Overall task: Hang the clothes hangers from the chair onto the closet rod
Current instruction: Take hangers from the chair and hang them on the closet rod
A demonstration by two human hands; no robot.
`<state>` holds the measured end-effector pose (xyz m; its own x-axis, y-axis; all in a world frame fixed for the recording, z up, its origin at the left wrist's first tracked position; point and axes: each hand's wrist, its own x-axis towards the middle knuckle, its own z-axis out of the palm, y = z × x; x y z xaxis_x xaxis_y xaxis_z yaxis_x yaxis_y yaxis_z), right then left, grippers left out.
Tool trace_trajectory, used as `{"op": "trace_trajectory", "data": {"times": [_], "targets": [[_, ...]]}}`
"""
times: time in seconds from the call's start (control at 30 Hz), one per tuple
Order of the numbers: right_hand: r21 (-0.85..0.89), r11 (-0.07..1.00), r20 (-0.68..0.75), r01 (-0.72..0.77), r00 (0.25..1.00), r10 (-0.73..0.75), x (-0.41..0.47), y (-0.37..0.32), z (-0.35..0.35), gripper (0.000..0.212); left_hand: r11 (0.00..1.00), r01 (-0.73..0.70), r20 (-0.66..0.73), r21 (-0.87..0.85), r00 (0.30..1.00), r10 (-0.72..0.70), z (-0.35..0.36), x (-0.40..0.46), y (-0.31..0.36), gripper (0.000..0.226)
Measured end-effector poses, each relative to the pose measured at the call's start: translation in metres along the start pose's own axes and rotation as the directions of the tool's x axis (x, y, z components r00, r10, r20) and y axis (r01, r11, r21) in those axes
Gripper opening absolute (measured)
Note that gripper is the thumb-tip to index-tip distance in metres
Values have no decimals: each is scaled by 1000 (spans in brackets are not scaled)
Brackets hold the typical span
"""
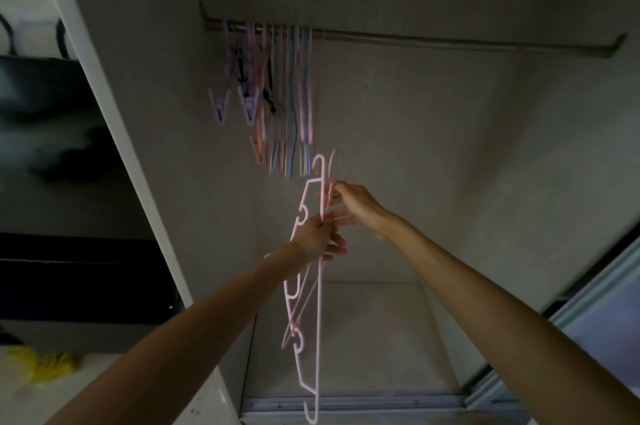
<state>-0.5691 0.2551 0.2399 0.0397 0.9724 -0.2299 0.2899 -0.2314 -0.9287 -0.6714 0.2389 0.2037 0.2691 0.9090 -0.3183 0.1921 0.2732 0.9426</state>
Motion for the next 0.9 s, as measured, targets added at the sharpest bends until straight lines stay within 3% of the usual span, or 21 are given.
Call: {"op": "trace_trajectory", "data": {"times": [0.2,0.37,0.53,0.67,0.9], "targets": [[177,984,-29,-16,999,21,1,3,-10,33,989,50,63,136,996,-59,-1,10,24,37],[274,961,-182,-30,980,83,-2,5,-37,22,986,4,164,164,986,-32,9,26,52,37],[91,993,-203,-71,975,88,-5,7,-72,28,932,37,244,362,961,-133,31,29,69,38],[-49,995,-331,-88,941,67,-6,11,-85,23,903,15,289,430,945,-153,52,28,71,33],[-116,978,-345,173,917,-203,-10,18,-100,19,961,-90,452,261,891,-39,59,25,80,33]]}}
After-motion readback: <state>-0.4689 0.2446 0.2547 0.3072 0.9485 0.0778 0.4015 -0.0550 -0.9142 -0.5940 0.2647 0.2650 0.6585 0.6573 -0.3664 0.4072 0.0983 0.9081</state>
